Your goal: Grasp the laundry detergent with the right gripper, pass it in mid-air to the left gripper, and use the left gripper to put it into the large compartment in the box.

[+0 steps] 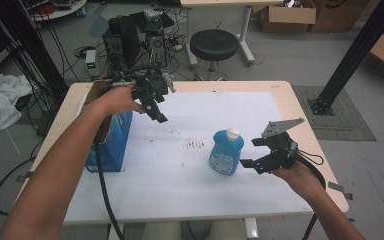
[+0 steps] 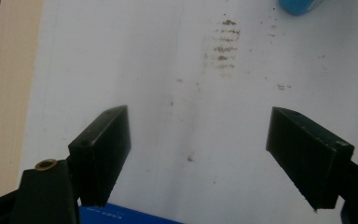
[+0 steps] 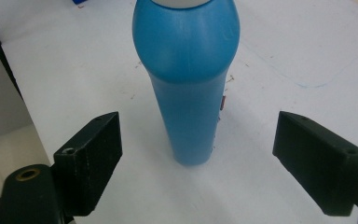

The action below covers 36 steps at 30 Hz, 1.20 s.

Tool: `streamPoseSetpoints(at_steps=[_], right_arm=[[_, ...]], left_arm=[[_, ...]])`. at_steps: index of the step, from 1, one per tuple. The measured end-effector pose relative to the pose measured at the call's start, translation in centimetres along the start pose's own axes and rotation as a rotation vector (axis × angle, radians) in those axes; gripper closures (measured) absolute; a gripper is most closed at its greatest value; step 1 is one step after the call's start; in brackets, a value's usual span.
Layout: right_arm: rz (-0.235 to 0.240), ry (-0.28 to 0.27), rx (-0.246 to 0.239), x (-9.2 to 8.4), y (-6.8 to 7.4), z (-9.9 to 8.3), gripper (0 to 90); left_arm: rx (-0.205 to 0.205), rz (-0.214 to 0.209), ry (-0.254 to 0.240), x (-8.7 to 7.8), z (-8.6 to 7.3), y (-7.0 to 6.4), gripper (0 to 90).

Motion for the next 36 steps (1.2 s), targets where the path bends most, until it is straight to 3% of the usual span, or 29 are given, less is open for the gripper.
streamPoseSetpoints(at_steps=[36], right_arm=[[0.045, -0.108, 0.002, 4.2, 0.0, -0.2, 15.4]], left_arm=[[-0.004, -0.004, 0.008, 0.2, -0.3, 0.1, 22.5]])
Point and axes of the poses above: each handheld gripper's, and its own axes: x roughly forward along the jaws, z roughly out of its top, y roughly to its left, the point moved 4 cm from there along x, roughly forward along the jaws, and after that the axes turned 4 degrees about x, right-handed, at the moved point
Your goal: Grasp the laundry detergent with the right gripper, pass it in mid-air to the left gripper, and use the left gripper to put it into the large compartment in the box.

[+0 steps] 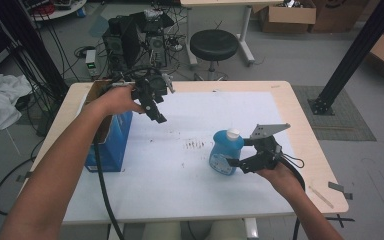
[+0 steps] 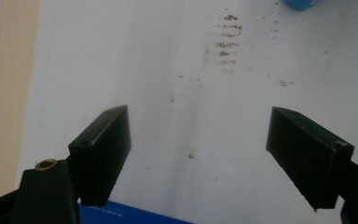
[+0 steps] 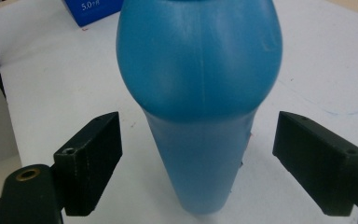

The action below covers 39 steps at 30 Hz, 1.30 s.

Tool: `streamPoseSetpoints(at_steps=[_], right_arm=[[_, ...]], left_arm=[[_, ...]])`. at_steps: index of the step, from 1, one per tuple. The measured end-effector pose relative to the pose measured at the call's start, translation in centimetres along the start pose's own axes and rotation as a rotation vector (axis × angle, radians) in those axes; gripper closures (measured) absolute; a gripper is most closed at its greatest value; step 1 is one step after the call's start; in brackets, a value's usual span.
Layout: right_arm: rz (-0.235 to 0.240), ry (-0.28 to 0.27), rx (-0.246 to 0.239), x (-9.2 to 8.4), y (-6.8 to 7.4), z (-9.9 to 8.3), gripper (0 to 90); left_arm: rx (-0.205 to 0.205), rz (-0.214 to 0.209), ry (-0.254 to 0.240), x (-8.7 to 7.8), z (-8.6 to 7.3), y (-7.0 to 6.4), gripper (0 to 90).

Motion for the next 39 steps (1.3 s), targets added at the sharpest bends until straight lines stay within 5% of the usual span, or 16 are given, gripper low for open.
streamPoseSetpoints(at_steps=[39], right_arm=[[-0.032, -0.124, 0.019, 2.4, -0.2, -0.4, 20.1]], left_arm=[[-0.002, 0.002, 0.011, -0.1, -0.4, 0.0, 22.5]])
Point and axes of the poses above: each handheld gripper's, and its own axes: x roughly forward along the jaws, z roughly out of its top, y roughly to its left, the point moved 4 cm from there along x, roughly forward along the jaws, and after that the axes turned 4 degrees about x, right-handed, at the moved point
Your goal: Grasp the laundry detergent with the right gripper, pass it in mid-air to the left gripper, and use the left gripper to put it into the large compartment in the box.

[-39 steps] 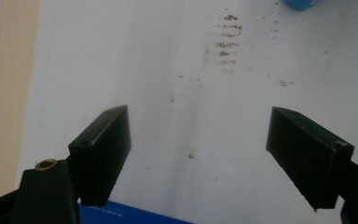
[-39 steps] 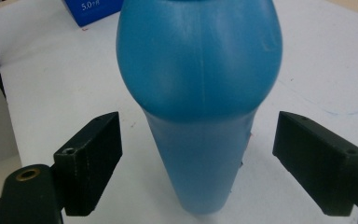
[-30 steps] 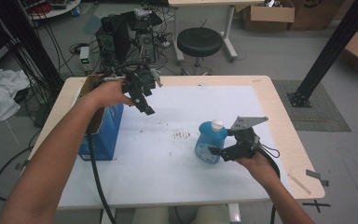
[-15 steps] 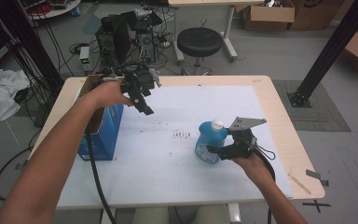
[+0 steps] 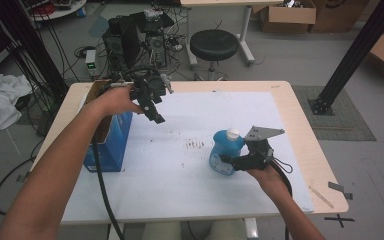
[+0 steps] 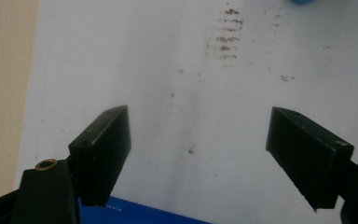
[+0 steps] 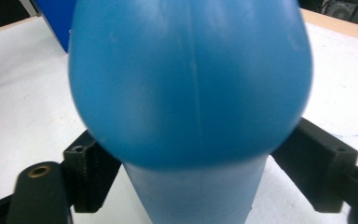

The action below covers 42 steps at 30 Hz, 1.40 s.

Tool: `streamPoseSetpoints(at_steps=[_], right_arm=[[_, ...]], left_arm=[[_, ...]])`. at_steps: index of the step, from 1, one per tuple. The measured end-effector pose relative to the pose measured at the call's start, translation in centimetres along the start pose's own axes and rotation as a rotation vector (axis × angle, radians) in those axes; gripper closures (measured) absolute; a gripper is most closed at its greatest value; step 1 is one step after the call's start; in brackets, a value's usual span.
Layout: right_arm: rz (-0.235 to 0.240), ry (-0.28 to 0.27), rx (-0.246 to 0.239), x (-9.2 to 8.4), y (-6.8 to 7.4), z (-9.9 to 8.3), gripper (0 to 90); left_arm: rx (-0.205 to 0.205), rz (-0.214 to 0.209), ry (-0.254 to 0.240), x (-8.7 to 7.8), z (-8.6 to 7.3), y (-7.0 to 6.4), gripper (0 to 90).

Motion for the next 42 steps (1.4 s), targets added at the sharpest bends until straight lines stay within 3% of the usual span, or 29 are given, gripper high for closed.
streamPoseSetpoints(at_steps=[42], right_arm=[[0.002, -0.021, -0.012, 0.08, 0.08, -0.13, 32.5]], left_arm=[[0.001, -0.005, 0.002, 0.18, 0.11, 0.0, 23.0]])
Point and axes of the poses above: each handheld gripper's, and its own axes: x roughly forward along the jaws, z roughly out of its top, y roughly to its left, the point moved 4 cm from there along x, roughly forward along the jaws, and after that the axes turned 4 degrees about x, right-handed, at the moved point
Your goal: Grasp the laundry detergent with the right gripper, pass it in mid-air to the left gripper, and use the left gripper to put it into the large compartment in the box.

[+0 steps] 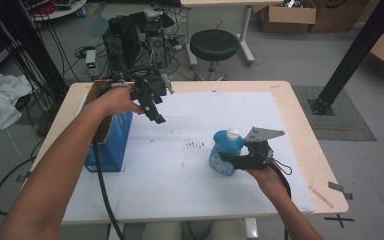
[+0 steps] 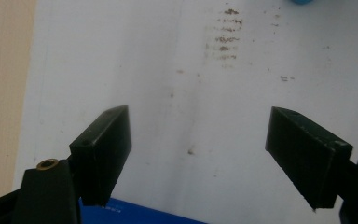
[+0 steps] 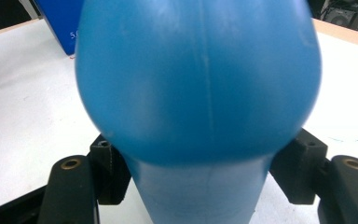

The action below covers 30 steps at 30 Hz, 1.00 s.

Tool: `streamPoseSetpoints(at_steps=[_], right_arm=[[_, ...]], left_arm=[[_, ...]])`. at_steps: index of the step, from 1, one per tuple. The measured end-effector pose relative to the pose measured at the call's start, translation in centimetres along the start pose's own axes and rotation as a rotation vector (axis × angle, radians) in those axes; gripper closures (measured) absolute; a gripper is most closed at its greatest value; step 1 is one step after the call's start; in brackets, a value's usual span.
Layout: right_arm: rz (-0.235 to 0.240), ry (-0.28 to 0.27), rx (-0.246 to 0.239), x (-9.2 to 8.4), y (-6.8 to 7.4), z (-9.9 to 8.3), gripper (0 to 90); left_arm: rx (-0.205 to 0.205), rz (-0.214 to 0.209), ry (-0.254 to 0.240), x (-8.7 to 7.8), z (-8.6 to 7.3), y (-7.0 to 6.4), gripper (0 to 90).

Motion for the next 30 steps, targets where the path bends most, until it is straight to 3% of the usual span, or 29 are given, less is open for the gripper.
streamPoseSetpoints(at_steps=[7, 18, 24, 25, 30], right_arm=[[0.012, -0.009, -0.016, 0.0, 0.3, 0.0, 40.6], [-0.014, -0.009, -0.056, -0.1, 0.5, 0.2, 43.6], [0.036, -0.023, -0.061, -0.6, 0.7, 1.1, 43.8], [0.066, -0.022, -0.071, -0.8, 0.7, 1.7, 43.8], [0.12, -0.005, -0.107, -1.1, 0.9, 2.7, 43.8]], left_arm=[[0.001, 0.001, 0.003, 0.1, 0.0, 0.0, 23.0], [0.012, 0.002, 0.001, -0.2, 0.3, -0.4, 23.0], [0.033, -0.003, -0.013, -0.7, 0.8, -1.2, 23.0], [0.044, -0.006, -0.025, -1.1, 1.1, -1.6, 22.9], [0.07, -0.01, -0.029, -1.9, 1.6, -2.5, 22.9]])
Point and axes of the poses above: each handheld gripper's, and its own axes: x roughly forward along the jaws, z roughly out of its top, y roughly to its left, the point moved 4 cm from there along x, roughly forward along the jaws, and after that the axes turned 4 degrees about x, right-handed, at the moved point
